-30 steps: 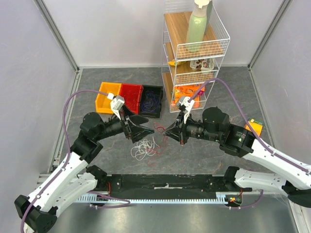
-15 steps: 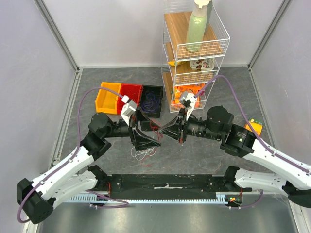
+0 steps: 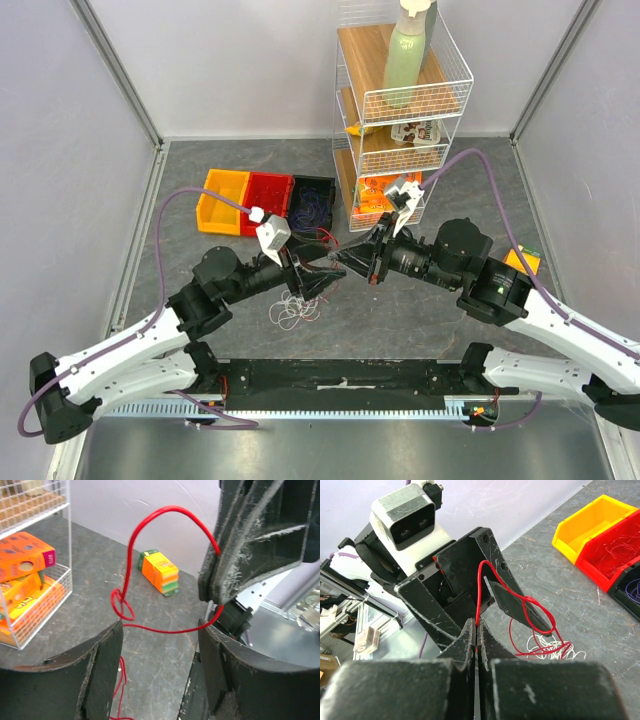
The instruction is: Untangle the cables
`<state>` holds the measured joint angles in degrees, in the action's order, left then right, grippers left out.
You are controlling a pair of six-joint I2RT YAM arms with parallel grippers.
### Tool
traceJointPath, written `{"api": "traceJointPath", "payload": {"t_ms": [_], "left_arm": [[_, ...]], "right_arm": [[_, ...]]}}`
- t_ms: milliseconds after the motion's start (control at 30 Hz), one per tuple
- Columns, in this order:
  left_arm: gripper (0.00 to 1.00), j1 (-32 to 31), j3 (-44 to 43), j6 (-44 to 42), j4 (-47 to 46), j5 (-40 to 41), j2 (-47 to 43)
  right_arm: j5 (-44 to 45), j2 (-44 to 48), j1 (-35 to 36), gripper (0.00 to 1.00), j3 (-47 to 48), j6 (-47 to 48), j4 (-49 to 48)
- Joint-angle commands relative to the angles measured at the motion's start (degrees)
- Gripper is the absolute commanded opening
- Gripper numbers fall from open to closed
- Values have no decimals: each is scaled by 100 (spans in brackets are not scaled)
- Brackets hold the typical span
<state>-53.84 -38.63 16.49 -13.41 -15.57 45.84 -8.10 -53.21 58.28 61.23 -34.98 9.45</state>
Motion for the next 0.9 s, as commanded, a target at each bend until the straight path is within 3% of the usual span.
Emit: {"api": "traceJointPath", "payload": {"t_ms": [0, 300, 400, 500, 600, 667, 733, 867], "left_arm": [[65, -65, -65, -445, -513, 573, 126], [54, -65, 75, -621, -733, 977, 144], [66, -65, 40, -700, -733, 1135, 196], [67, -65, -21, -761, -742, 1109, 258], [52, -65, -48, -805, -751, 1135, 258], [30, -65, -22, -797, -777, 1179, 197], [15, -65, 57, -770, -873, 1127, 92], [6, -73, 128, -753, -787, 925, -5]], "right_arm": [[28, -5, -10, 0, -24, -193, -400], [-174, 13, -19, 0, -138, -342, -541], [-306, -5, -19, 0, -147, -334, -559], [-368, -23, -10, 0, -156, -360, -594], [-429, -14, -19, 0, -173, -386, -629], [-395, 21, -19, 0, -234, -404, -638], [-359, 74, -10, 0, -287, -413, -646], [-228, 188, -19, 0, -349, -431, -646]]}}
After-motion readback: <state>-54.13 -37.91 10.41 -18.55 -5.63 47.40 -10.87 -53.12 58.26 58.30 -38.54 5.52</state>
